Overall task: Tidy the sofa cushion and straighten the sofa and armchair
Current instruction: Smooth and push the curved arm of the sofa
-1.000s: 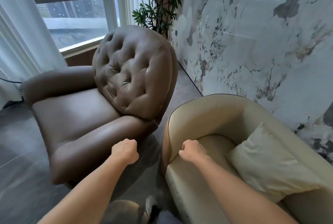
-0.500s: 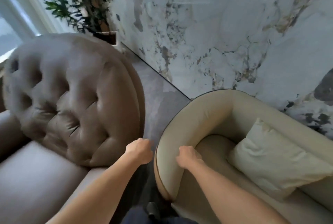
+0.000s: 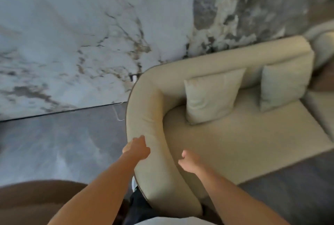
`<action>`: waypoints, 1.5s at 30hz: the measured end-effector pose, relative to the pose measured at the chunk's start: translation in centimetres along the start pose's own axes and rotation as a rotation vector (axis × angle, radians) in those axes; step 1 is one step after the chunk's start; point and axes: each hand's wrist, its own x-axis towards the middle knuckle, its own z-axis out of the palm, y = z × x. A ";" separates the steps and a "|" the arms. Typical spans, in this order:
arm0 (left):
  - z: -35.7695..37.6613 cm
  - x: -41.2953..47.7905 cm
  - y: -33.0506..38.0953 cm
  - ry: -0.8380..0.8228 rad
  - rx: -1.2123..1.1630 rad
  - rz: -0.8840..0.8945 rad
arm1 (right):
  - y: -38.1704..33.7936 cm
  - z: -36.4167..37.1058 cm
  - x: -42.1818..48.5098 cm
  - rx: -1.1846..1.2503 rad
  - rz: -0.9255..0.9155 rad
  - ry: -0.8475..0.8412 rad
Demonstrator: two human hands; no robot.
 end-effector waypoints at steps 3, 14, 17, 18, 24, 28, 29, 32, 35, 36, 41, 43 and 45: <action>-1.4 2.8 -1.3 -0.031 0.016 0.080 | 0.0 1.0 -0.2 0.079 0.156 -0.013; -7.6 8.4 -0.5 -0.103 0.136 0.002 | 0.6 3.7 0.2 0.430 0.361 0.029; -8.9 9.5 1.0 -0.084 0.221 0.052 | 0.4 4.5 1.1 0.469 0.305 0.033; -9.4 10.1 1.4 -0.065 0.272 0.093 | 0.2 4.7 1.6 0.476 0.288 0.019; -9.4 15.5 0.5 -0.124 0.735 0.416 | -2.1 4.3 3.1 0.559 0.381 0.055; -8.5 21.2 0.1 -0.155 0.918 0.721 | -5.1 5.2 3.9 0.662 0.562 0.190; -8.7 22.3 0.2 -0.116 0.967 0.809 | -6.4 5.8 4.0 0.691 0.615 0.208; -9.7 23.5 -0.5 -0.097 1.052 0.997 | -10.7 7.7 3.5 0.798 0.722 0.206; -11.5 24.0 -0.6 -0.194 1.123 1.082 | -14.6 8.7 3.0 0.871 0.773 0.239; -12.1 24.1 -0.4 -0.233 1.134 1.089 | -15.6 9.0 2.9 0.888 0.774 0.257; -13.7 24.1 -0.1 -0.278 1.183 1.119 | -19.2 10.7 2.7 0.873 0.805 0.346; -13.3 24.3 -0.9 -0.267 1.169 1.126 | -20.2 11.7 3.4 0.864 0.799 0.349; -12.9 24.6 -1.7 -0.231 1.120 1.158 | -20.8 12.8 4.4 0.875 0.794 0.324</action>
